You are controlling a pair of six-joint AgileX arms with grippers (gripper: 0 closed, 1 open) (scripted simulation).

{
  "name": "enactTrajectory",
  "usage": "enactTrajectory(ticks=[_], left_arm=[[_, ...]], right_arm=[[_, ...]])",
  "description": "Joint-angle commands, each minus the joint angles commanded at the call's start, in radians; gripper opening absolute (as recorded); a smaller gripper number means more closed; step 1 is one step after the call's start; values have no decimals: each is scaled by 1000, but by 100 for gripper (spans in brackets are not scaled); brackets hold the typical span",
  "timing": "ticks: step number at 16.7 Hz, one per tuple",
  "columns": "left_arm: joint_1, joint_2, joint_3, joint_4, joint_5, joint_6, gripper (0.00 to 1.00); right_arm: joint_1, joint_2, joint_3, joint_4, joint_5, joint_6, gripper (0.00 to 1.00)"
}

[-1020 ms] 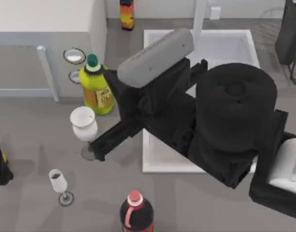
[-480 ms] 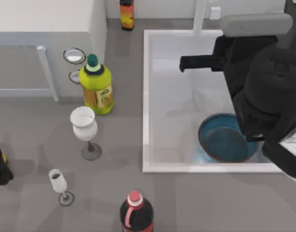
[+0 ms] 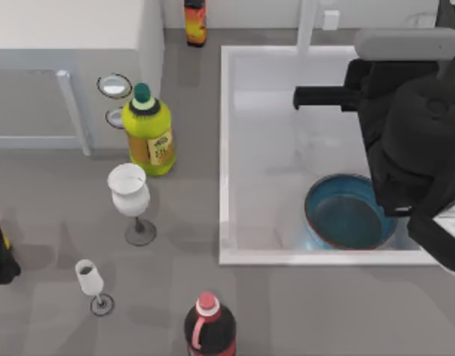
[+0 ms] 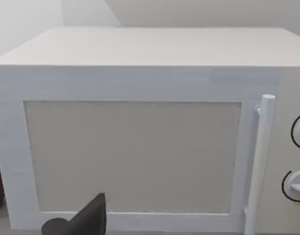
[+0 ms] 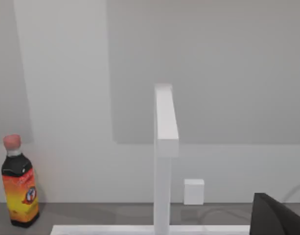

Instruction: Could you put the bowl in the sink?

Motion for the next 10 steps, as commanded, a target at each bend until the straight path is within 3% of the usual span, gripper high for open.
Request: enactTrajectory(ticks=[4,10], left_arm=[[0,0,0,0,0,0,100],[0,0,0,0,0,0,100]], right_arm=[[4,53,-6,56,1,-1,0],[5,285,-35,320,12,-1,0]])
